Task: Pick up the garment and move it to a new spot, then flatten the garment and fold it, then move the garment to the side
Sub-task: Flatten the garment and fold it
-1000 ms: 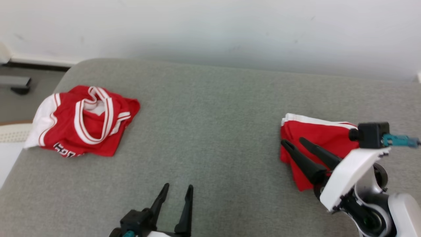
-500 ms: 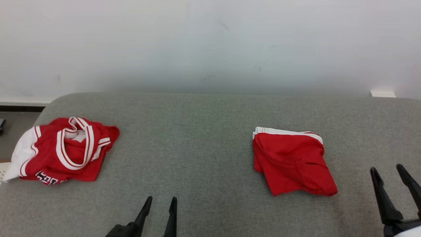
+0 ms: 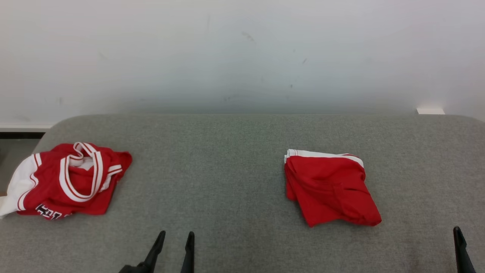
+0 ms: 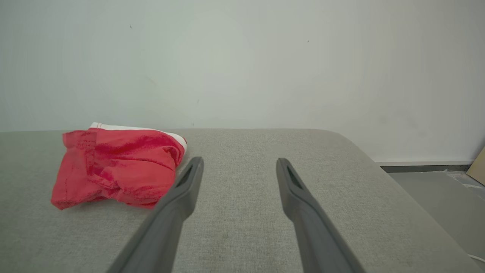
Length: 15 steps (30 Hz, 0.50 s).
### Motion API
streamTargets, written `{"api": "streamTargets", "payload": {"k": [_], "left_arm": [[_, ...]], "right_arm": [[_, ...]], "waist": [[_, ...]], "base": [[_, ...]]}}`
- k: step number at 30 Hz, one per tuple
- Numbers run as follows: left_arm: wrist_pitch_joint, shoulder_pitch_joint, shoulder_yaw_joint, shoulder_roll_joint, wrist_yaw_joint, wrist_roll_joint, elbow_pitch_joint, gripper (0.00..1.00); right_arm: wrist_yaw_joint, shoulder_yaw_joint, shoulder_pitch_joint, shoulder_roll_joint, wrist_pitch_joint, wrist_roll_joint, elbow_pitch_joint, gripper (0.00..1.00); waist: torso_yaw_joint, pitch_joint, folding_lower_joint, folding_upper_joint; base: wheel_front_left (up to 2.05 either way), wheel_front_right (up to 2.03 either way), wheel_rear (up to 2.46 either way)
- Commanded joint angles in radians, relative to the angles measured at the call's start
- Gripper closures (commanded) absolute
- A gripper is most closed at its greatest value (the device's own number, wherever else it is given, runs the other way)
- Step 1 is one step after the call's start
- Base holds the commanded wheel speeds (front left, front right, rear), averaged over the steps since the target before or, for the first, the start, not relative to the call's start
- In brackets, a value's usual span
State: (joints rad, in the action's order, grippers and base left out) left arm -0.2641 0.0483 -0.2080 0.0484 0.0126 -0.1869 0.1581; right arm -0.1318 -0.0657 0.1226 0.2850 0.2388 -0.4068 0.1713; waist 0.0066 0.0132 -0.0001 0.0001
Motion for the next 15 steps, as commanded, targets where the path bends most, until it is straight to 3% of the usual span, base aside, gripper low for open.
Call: {"api": "streamTargets", "payload": {"k": [1, 3, 4, 5, 6, 11, 15], "left_arm": [[0.0, 0.012, 0.003, 0.004, -0.003, 0.015, -0.002, 0.0], [0.0, 0.009, 0.002, 0.004, -0.007, 0.023, -0.001, 0.0], [0.0, 0.006, 0.003, 0.004, -0.009, 0.028, 0.001, 0.0], [0.0, 0.002, 0.003, 0.004, -0.011, 0.032, 0.003, 0.0], [0.0, -0.002, 0.004, 0.004, -0.01, 0.033, 0.006, 0.0], [0.0, -0.028, 0.005, 0.004, -0.016, 0.039, 0.01, 0.0], [0.0, -0.053, -0.009, 0.004, -0.017, 0.024, 0.008, 0.0]], "right_arm": [[0.002, 0.015, -0.042, 0.014, 0.006, -0.008, 0.001, 0.0], [0.002, 0.036, -0.079, 0.031, -0.012, -0.013, 0.0, 0.0], [0.002, 0.054, -0.101, 0.04, -0.022, -0.016, -0.003, 0.55], [0.002, 0.07, -0.128, 0.05, -0.033, -0.016, -0.004, 0.9], [0.002, 0.086, -0.153, 0.058, -0.047, -0.021, -0.002, 1.0], [0.002, 0.162, -0.262, 0.081, -0.104, -0.03, 0.041, 1.0], [0.002, 0.245, -0.36, 0.076, -0.14, -0.014, 0.156, 1.0]], "waist": [[0.004, -0.004, 0.0001, -0.0001], [0.011, -0.009, 0.0001, -0.0001], [0.015, -0.012, 0.0001, -0.0001], [0.021, -0.016, 0.0001, -0.0001], [0.027, -0.021, 0.0001, -0.0001], [0.064, -0.053, 0.0001, -0.0001], [0.11, -0.095, 0.0001, -0.0001]], "base": [[0.0, 0.0, 0.0], [0.0, 0.0, 0.0], [0.0, 0.0, 0.0], [0.0, 0.0, 0.0], [0.0, 0.0, 0.0], [0.0, 0.0, 0.0], [0.0, 0.0, 0.0]]}}
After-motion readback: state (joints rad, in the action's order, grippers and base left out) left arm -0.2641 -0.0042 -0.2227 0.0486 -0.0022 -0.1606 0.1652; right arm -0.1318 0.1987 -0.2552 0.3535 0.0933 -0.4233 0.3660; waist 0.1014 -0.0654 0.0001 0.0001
